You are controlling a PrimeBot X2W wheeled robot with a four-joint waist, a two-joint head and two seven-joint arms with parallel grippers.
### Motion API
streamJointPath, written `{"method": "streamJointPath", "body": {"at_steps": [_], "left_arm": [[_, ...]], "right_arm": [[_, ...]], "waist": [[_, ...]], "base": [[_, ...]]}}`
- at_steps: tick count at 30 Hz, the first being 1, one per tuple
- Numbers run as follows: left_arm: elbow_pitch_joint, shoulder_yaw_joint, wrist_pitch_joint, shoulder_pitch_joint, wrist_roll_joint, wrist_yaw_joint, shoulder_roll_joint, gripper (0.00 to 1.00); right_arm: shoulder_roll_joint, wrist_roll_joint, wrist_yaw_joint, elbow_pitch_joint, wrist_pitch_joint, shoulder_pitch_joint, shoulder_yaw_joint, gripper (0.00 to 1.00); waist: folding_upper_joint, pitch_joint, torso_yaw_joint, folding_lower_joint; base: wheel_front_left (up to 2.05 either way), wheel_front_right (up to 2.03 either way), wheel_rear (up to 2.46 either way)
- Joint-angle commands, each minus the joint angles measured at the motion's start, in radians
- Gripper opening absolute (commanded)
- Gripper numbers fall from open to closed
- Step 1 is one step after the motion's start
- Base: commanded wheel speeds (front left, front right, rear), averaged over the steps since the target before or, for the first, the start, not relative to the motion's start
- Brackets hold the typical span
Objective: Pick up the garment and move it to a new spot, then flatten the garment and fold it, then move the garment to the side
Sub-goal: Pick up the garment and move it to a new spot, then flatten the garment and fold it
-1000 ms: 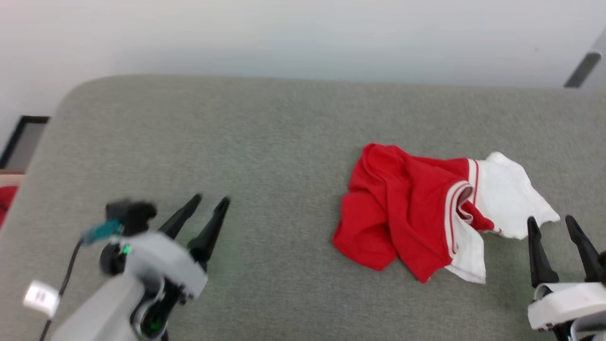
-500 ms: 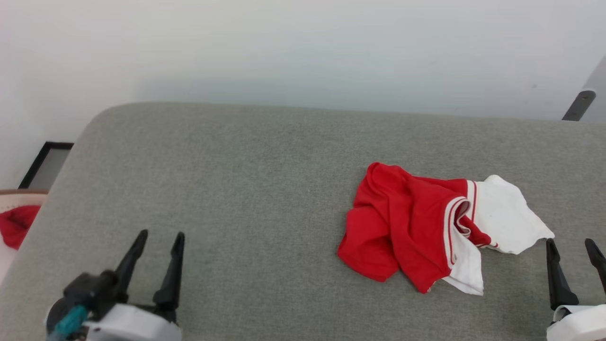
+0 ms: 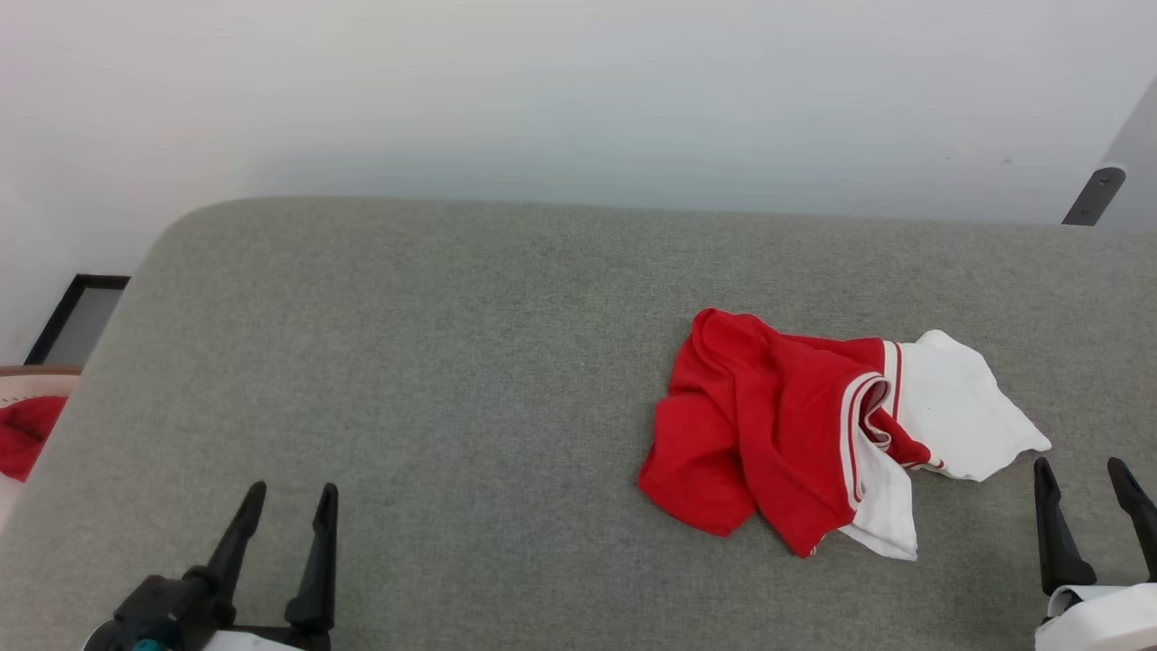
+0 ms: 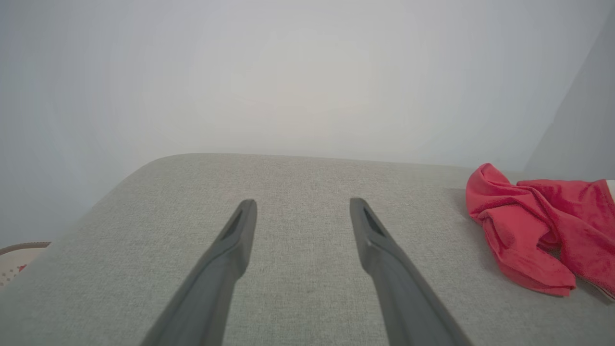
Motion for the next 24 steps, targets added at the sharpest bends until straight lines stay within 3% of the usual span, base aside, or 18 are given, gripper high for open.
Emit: {"method": "streamJointPath", "body": {"at_steps": [1, 8, 15, 19, 24], "left_arm": [[0.001, 0.01, 0.0, 0.007, 0.013, -0.009, -0.01, 1.0], [0.006, 0.032, 0.0, 0.009, 0.035, -0.025, -0.047, 1.0], [0.022, 0.011, 0.0, -0.004, 0.018, -0.033, -0.063, 1.0], [0.036, -0.062, 0.009, -0.062, 0.003, -0.033, -0.016, 1.0], [0.03, -0.193, 0.092, -0.226, -0.066, -0.032, 0.083, 1.0]], "right_arm": [[0.004, -0.001, -0.001, -0.003, 0.002, 0.004, 0.004, 1.0], [-0.017, 0.0, -0.001, 0.004, 0.038, -0.01, 0.049, 1.0], [-0.106, 0.037, -0.001, -0.025, 0.137, -0.027, 0.163, 1.0], [-0.133, 0.049, -0.001, -0.048, 0.153, -0.038, 0.177, 1.0], [-0.171, 0.067, -0.001, -0.055, 0.184, -0.102, 0.191, 1.0]], "waist": [[0.0, 0.001, 0.003, 0.0], [0.0, 0.005, 0.009, 0.0], [0.0, 0.025, 0.017, 0.0], [0.0, 0.038, 0.017, 0.0], [0.0, 0.065, -0.003, 0.0]], "base": [[0.0, 0.0, 0.0], [0.0, 0.0, 0.0], [0.0, 0.0, 0.0], [0.0, 0.0, 0.0], [0.0, 0.0, 0.0]]}}
